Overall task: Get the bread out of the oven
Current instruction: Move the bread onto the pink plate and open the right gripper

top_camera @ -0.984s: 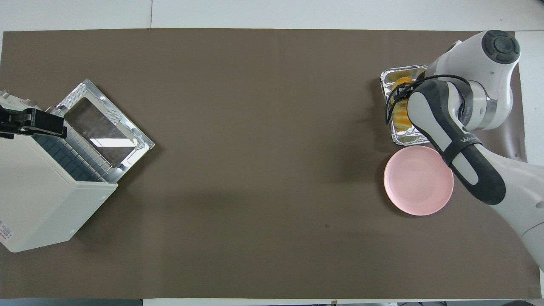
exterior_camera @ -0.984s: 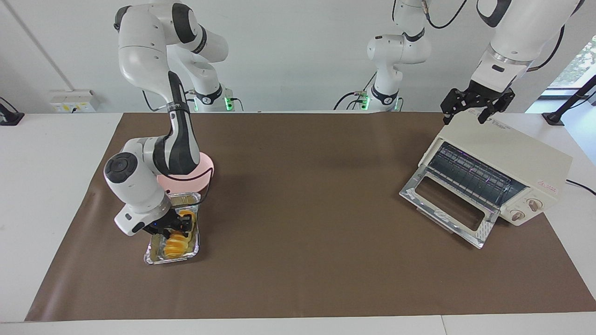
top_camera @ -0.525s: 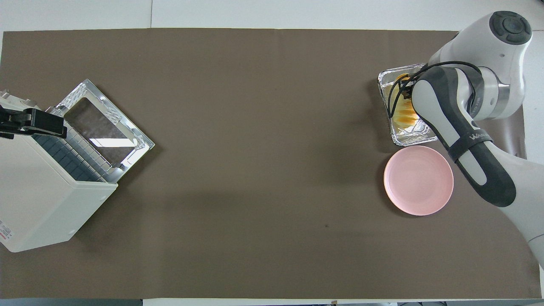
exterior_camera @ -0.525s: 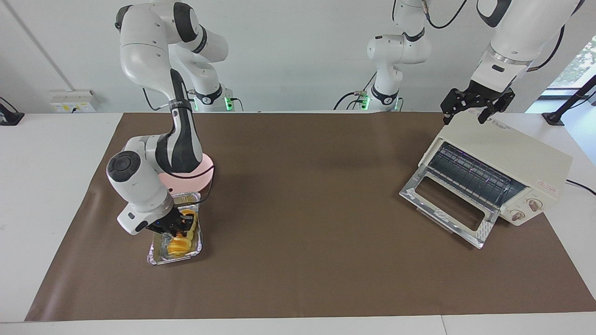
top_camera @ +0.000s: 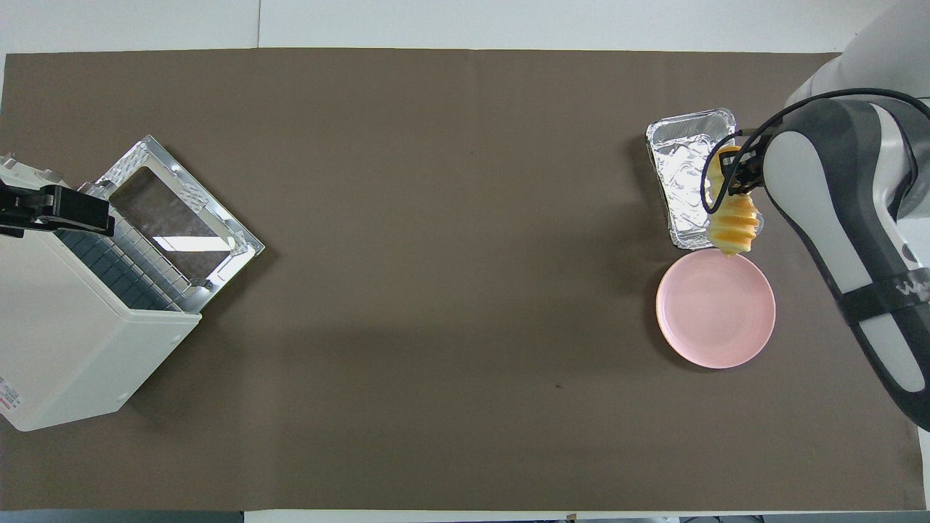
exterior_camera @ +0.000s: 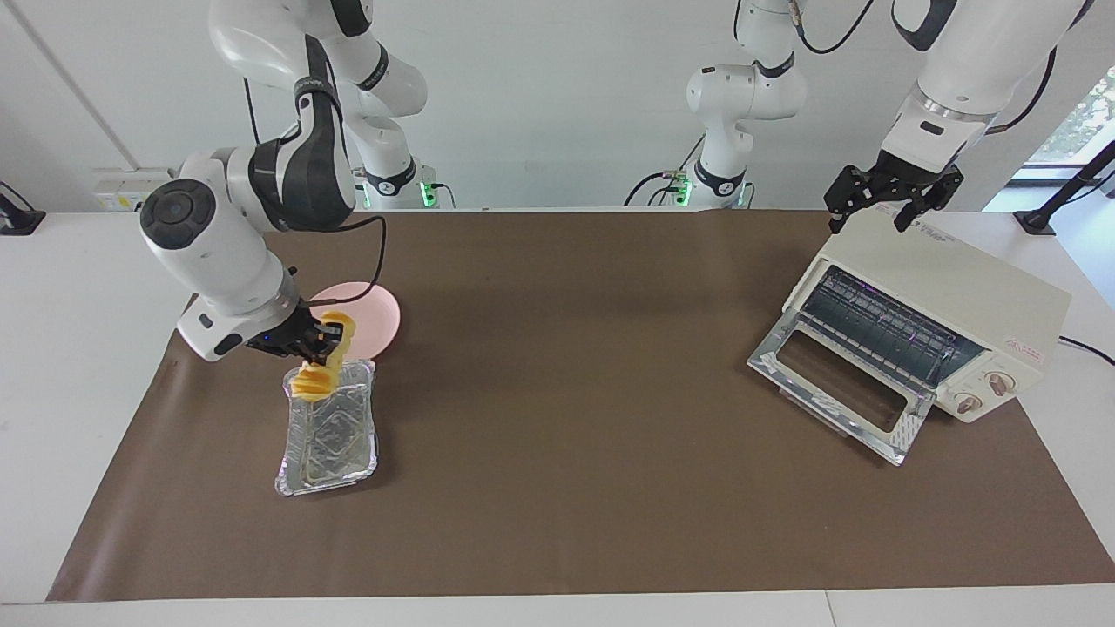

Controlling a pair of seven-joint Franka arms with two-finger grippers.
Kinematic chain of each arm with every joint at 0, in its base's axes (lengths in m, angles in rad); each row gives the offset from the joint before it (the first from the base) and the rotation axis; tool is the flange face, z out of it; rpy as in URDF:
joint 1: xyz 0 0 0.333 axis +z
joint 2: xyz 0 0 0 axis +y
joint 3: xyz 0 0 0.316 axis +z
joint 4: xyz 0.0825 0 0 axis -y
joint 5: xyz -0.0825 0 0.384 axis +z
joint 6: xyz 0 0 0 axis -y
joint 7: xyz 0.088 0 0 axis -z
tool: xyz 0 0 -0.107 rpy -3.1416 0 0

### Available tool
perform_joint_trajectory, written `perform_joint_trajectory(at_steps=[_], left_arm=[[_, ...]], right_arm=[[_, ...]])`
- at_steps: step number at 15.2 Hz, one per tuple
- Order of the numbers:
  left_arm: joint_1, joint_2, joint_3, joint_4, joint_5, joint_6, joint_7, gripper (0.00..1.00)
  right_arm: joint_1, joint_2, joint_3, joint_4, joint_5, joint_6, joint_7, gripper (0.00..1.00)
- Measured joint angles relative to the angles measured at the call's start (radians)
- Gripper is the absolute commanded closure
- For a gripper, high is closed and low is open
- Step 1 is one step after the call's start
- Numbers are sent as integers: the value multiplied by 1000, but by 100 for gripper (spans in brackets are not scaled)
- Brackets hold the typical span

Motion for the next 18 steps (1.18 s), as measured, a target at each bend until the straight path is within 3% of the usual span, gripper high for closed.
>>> perform_joint_trajectory(at_steps=[3, 7, 11, 13, 18], left_arm=[[0, 0, 0, 0, 0, 0, 0, 0], [0, 0, 0, 0, 0, 0, 0, 0], [0, 0, 0, 0, 0, 0, 0, 0], [0, 0, 0, 0, 0, 0, 0, 0], [0, 0, 0, 0, 0, 0, 0, 0]], right_arm=[[0, -117, 1, -184, 1, 23, 2, 95], [-2, -258, -1, -460, 1, 157, 2, 93], [-8, -339, -3, -672, 1, 334, 2, 92], [-21, -358, -3, -734, 1, 398, -5, 91], [-87, -353, -5, -768, 3, 465, -82, 88]])
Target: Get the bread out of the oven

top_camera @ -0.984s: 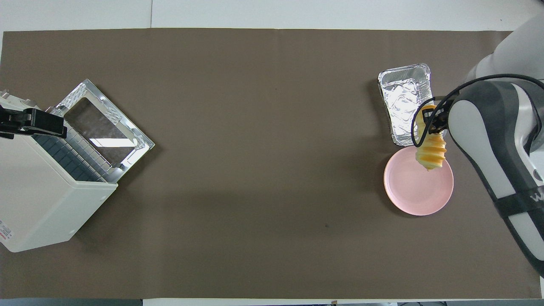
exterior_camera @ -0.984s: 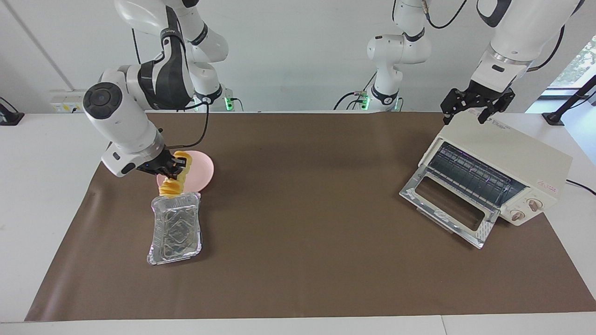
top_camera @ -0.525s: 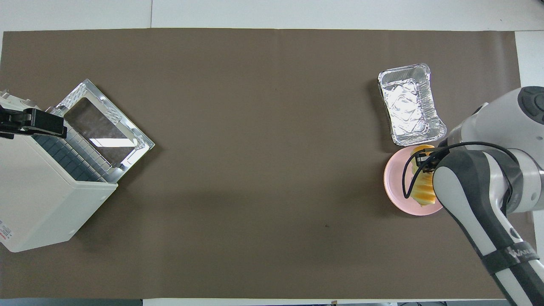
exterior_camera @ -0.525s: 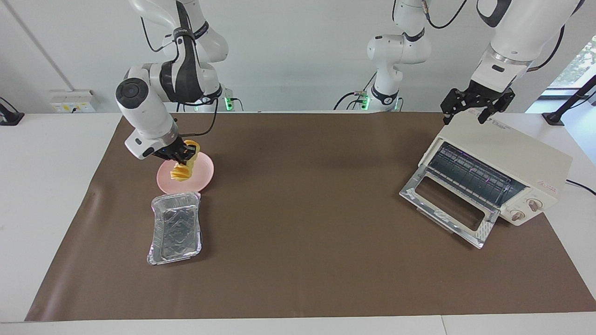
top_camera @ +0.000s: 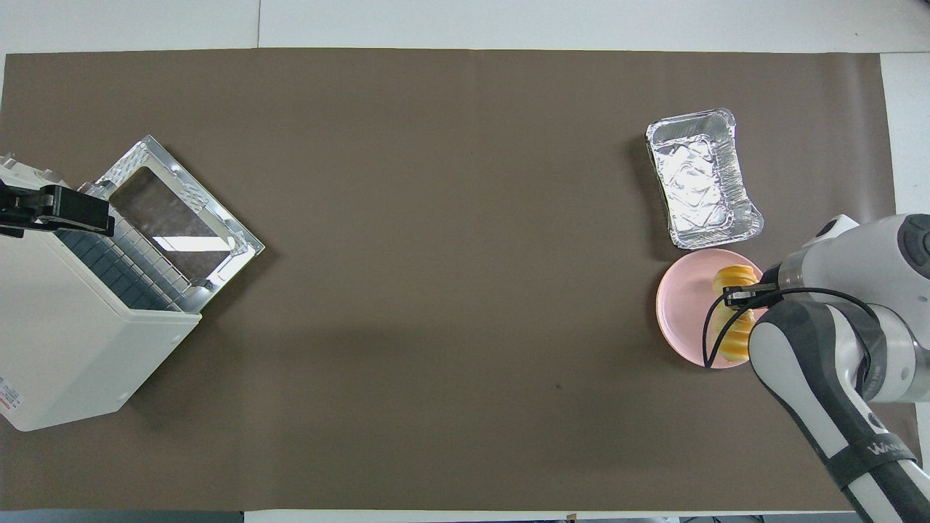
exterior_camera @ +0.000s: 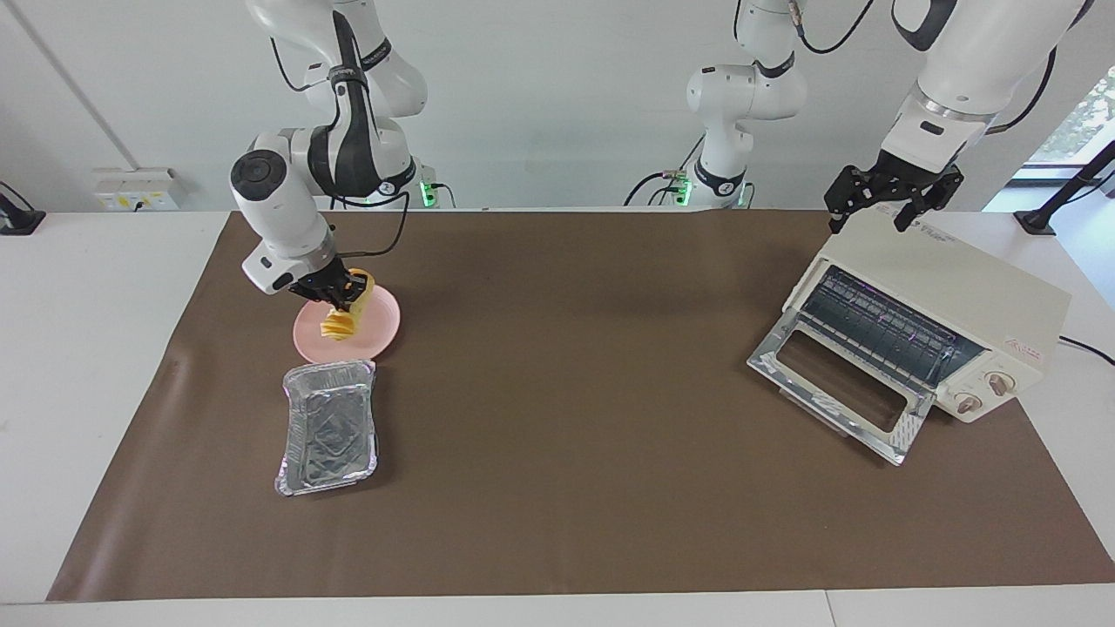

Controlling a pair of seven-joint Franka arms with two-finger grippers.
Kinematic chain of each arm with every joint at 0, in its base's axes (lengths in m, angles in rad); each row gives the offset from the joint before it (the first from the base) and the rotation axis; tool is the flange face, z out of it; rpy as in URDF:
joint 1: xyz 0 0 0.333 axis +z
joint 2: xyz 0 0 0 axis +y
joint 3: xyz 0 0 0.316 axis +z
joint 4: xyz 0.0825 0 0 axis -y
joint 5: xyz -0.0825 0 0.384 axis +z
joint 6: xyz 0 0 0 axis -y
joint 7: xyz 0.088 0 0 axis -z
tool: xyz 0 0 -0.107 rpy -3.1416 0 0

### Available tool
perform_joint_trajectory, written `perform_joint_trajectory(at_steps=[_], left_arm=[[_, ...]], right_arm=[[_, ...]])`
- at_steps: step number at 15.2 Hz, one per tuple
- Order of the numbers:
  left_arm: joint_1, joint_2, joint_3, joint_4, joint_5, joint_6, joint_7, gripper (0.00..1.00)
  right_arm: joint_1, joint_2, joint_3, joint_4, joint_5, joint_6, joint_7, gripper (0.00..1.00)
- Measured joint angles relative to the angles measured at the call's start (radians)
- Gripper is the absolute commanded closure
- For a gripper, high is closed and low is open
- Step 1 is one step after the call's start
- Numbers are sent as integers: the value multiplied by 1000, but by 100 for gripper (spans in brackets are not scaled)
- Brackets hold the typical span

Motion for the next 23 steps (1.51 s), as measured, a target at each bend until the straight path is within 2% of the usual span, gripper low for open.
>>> perform_joint_trajectory(at_steps=[5, 6, 7, 9, 10, 14, 19, 23], left_arm=[[0, 0, 0, 0, 0, 0, 0, 0], [0, 0, 0, 0, 0, 0, 0, 0], [0, 0, 0, 0, 0, 0, 0, 0], [0, 0, 0, 0, 0, 0, 0, 0], [0, 0, 0, 0, 0, 0, 0, 0], [0, 0, 0, 0, 0, 0, 0, 0], [0, 0, 0, 0, 0, 0, 0, 0], [0, 0, 0, 0, 0, 0, 0, 0]], right_arm=[[10, 31, 4, -4, 13, 50, 0, 86], [10, 38, 5, -4, 15, 55, 0, 82], [10, 44, 6, -4, 15, 61, 0, 69], [10, 56, 5, -8, 15, 71, 0, 7], [10, 60, 5, -9, 15, 72, 0, 0], [11, 61, 6, 16, 16, 50, 2, 0], [12, 67, 7, 242, 16, -165, 3, 0], [12, 63, 7, 362, 16, -242, 3, 0]])
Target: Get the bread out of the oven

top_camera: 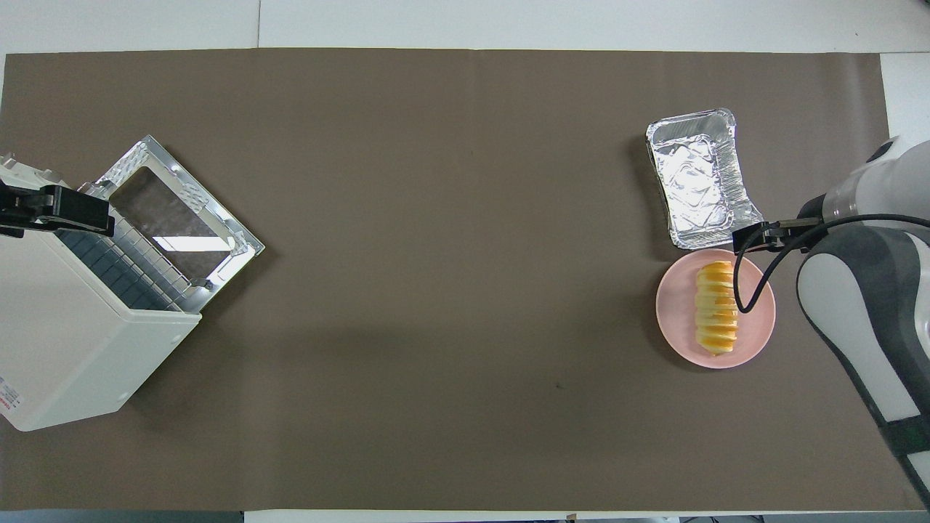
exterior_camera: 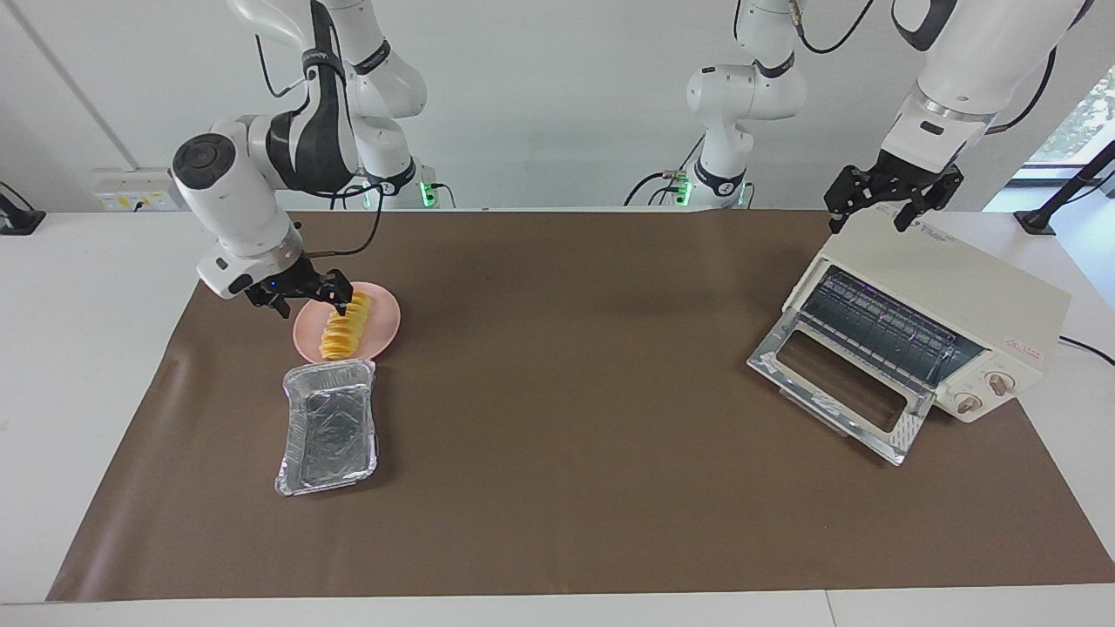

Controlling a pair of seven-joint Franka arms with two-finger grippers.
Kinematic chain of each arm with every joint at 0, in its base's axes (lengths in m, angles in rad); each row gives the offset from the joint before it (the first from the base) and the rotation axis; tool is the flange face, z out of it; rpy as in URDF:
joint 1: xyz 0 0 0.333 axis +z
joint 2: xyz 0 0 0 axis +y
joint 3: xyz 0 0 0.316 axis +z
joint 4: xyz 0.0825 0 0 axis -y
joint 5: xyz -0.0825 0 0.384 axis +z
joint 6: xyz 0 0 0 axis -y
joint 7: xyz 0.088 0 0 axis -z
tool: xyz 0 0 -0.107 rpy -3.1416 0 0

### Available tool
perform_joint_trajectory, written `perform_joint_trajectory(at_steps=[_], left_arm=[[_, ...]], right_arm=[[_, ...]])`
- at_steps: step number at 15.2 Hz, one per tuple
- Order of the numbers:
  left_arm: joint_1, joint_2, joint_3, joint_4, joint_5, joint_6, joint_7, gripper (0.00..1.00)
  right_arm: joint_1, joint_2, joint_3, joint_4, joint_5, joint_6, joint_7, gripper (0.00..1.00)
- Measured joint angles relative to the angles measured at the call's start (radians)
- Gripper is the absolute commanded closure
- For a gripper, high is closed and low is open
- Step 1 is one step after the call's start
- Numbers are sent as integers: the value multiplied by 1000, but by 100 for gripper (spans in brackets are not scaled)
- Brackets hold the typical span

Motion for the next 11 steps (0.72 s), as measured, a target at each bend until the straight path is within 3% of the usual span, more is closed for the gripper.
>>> perform_joint_trajectory(at_steps=[7, 11], left_arm=[[0, 0, 0, 0, 0, 0, 0, 0], [0, 0, 0, 0, 0, 0, 0, 0]], right_arm=[[-5, -30, -7, 203, 0, -187, 0, 0], [-7, -33, -18, 251, 0, -234, 0, 0]])
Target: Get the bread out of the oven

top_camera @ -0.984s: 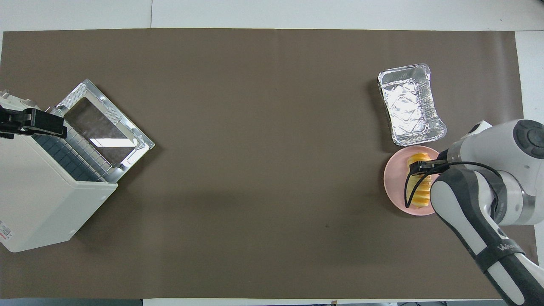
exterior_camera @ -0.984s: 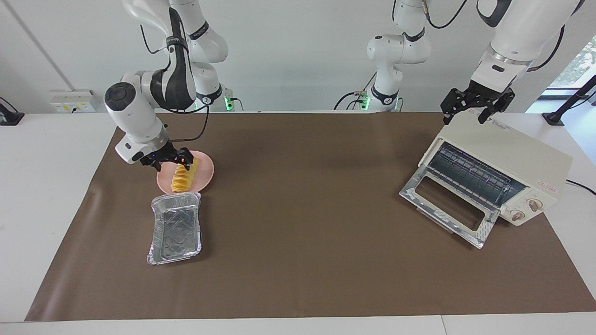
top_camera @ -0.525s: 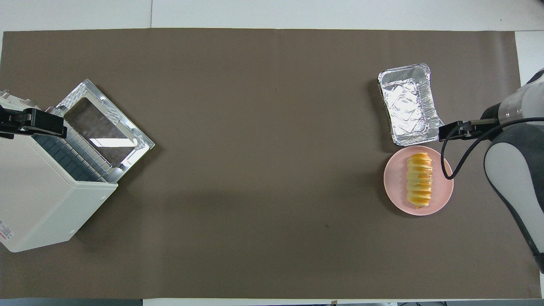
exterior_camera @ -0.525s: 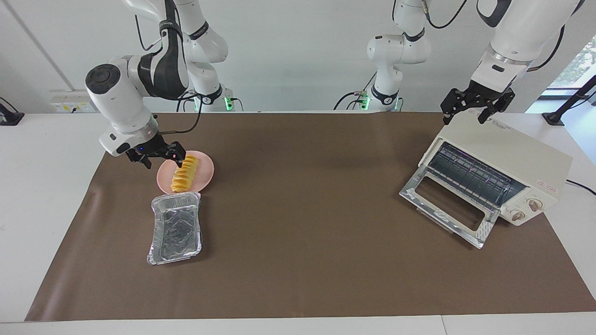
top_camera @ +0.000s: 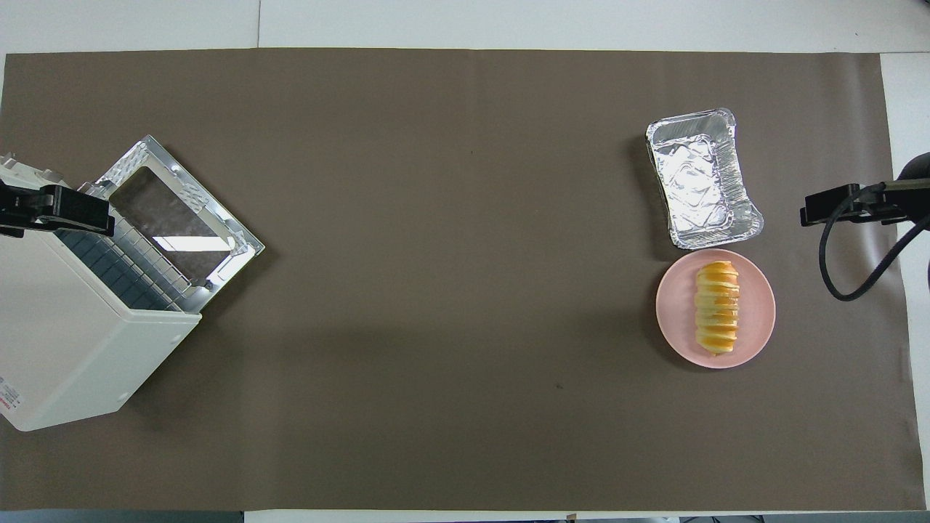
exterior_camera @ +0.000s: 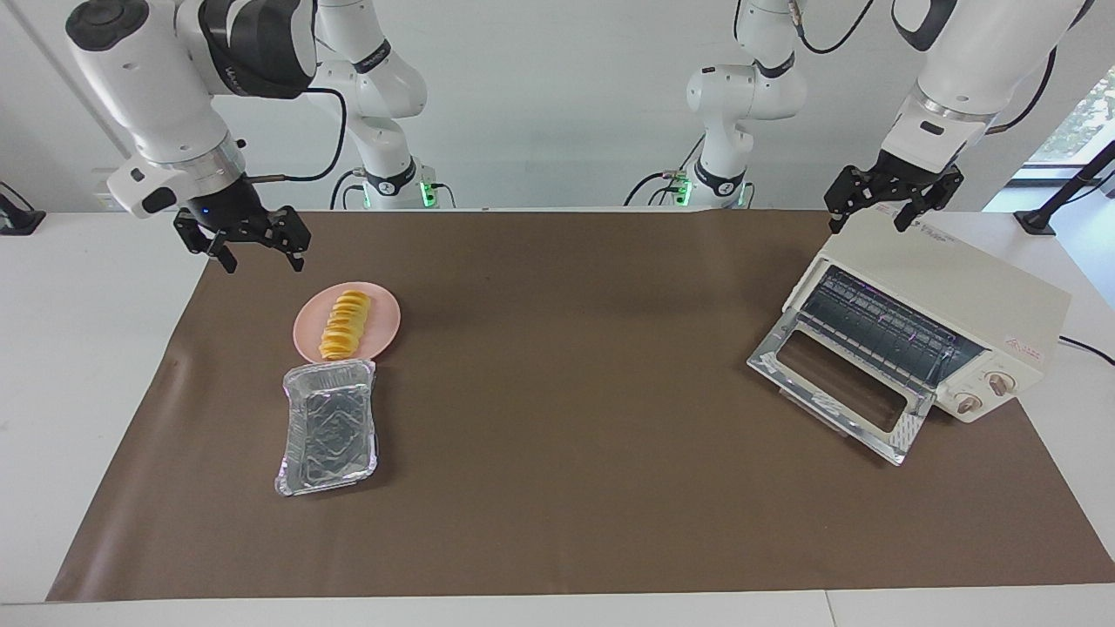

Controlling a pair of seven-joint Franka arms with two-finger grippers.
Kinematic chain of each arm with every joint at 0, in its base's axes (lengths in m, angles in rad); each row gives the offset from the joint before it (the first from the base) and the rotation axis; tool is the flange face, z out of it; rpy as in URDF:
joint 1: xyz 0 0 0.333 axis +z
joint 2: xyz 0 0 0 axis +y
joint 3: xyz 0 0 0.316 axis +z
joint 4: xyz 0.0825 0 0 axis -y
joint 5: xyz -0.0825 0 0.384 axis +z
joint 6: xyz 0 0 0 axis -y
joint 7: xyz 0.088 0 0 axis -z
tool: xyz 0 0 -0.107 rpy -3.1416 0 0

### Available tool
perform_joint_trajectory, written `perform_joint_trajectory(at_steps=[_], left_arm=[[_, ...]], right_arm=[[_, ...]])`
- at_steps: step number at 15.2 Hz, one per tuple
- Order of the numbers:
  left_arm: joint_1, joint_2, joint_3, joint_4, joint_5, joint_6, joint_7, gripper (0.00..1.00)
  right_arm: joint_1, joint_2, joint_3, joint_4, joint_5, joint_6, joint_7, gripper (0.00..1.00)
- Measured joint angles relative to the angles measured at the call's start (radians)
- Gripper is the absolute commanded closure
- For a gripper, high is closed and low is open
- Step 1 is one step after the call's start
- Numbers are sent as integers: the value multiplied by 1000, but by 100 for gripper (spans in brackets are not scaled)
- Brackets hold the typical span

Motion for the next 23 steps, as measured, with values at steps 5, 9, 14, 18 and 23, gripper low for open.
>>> perform_joint_trajectory(at_steps=[5, 9, 14, 18, 23], left_arm=[[0, 0, 0, 0, 0, 0, 0, 0], [0, 0, 0, 0, 0, 0, 0, 0], [0, 0, 0, 0, 0, 0, 0, 0], [0, 0, 0, 0, 0, 0, 0, 0], [0, 0, 0, 0, 0, 0, 0, 0]], right_arm=[[-8, -28, 0, 19, 0, -34, 7, 0], [-8, -28, 1, 24, 0, -40, 13, 0], [2, -28, -2, 24, 0, -98, 43, 0], [71, -28, -102, 24, 0, -112, 45, 0], [75, -28, -118, 24, 0, -115, 45, 0]])
